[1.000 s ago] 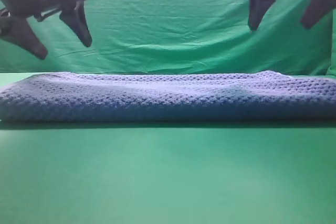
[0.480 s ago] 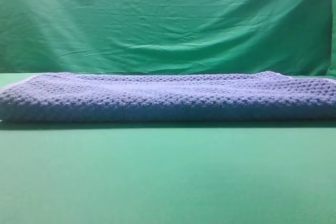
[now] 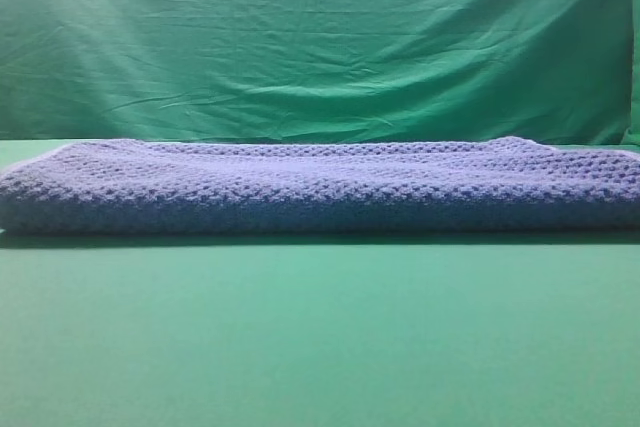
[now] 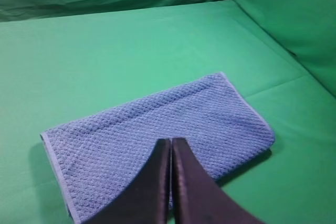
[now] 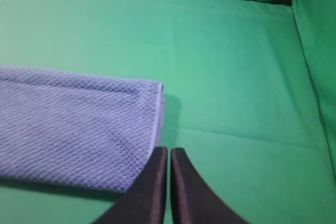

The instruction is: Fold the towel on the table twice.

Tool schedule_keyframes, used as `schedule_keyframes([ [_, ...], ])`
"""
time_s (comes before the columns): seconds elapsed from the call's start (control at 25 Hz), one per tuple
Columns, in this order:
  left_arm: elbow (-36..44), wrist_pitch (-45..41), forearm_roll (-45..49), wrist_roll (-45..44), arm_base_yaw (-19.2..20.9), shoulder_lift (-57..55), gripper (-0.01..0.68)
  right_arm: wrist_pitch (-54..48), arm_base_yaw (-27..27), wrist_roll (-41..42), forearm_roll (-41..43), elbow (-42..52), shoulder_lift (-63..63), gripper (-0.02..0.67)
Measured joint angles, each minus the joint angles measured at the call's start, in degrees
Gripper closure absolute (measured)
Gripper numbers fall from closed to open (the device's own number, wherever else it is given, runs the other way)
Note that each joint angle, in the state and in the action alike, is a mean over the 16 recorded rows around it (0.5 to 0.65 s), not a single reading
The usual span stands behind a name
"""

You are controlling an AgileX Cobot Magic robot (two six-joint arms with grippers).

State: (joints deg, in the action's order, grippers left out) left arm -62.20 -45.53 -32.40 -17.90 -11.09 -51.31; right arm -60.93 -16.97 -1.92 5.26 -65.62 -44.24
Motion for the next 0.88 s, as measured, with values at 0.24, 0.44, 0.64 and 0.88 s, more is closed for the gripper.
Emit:
schedule_keyframes([
  [0.24,4.4,-3.2,2.4,3.2,0.0,12.3,0.673,0.3,-0.3,1.9,-2.4,6.2,14.2,0.649],
  [0.44,10.2,-4.1,5.1,4.5,0.0,22.2,0.673,1.6,-0.7,2.7,-4.0,11.9,23.5,0.649],
  [0.64,16.8,-4.0,7.5,5.0,0.0,31.0,0.673,3.4,-1.0,4.4,-6.7,17.1,29.9,0.649],
  [0.88,24.9,-2.7,9.2,5.1,0.0,40.7,0.673,6.7,-1.1,6.9,-9.9,23.0,35.1,0.649],
])
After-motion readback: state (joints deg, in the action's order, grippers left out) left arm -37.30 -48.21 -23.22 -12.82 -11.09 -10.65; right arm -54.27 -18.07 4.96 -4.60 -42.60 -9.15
